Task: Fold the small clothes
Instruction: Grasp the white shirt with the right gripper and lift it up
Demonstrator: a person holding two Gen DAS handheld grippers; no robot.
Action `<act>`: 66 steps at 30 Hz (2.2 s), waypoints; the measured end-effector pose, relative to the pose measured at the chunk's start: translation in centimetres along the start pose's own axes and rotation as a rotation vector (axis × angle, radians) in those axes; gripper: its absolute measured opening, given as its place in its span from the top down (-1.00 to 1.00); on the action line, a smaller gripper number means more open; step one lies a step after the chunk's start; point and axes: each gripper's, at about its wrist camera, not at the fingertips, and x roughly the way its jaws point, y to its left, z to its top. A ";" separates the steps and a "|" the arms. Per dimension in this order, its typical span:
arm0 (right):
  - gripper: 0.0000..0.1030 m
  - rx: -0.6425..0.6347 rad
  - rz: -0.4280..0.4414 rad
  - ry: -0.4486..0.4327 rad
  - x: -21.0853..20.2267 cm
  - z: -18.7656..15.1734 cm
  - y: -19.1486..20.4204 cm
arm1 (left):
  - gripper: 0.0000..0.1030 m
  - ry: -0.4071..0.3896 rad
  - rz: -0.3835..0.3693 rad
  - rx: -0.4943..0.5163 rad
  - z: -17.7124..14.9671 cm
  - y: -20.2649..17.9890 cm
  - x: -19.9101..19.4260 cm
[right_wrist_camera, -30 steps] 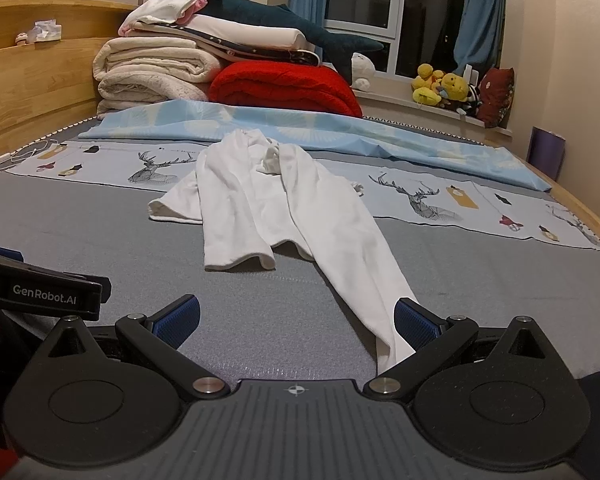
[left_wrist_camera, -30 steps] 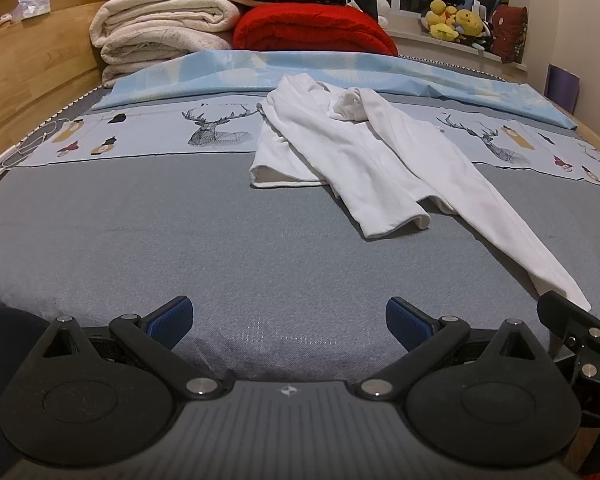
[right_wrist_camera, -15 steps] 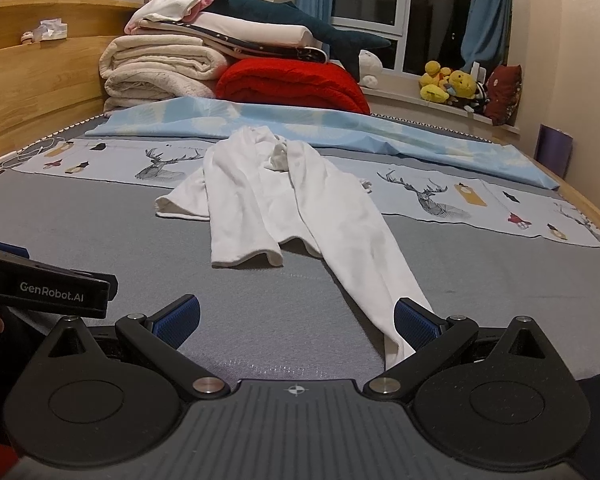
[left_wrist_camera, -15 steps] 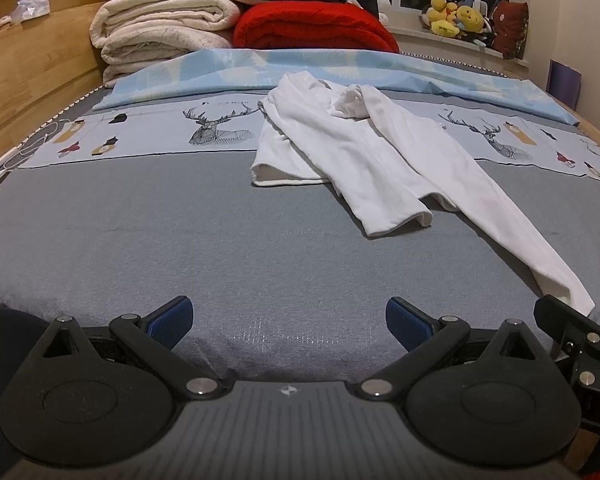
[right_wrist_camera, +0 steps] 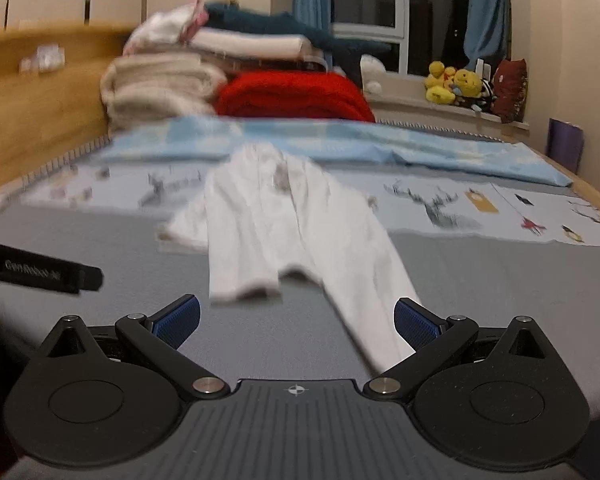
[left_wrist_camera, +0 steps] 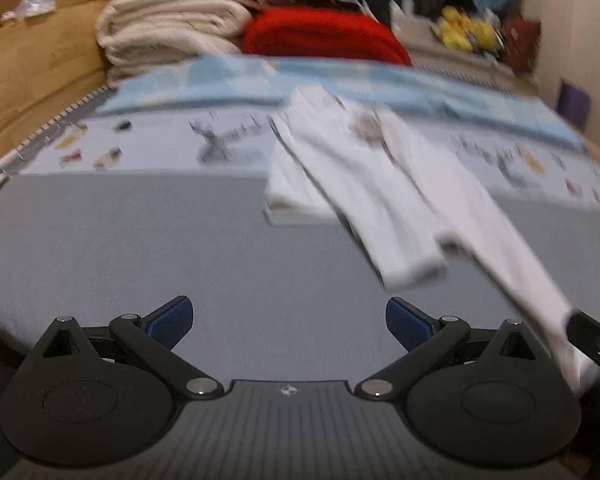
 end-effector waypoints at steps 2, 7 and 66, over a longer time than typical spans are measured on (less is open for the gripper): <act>-0.99 0.012 0.022 -0.022 1.8 2.2 -1.4 | -0.99 -0.036 0.019 -0.035 3.0 1.0 1.1; -0.99 -0.005 -0.010 0.043 10.7 6.9 -3.7 | -0.99 -0.099 0.115 -0.086 10.4 2.0 7.3; 0.94 0.444 -0.158 0.085 10.0 1.7 -18.2 | 0.92 0.183 -0.085 0.559 23.0 -20.0 35.7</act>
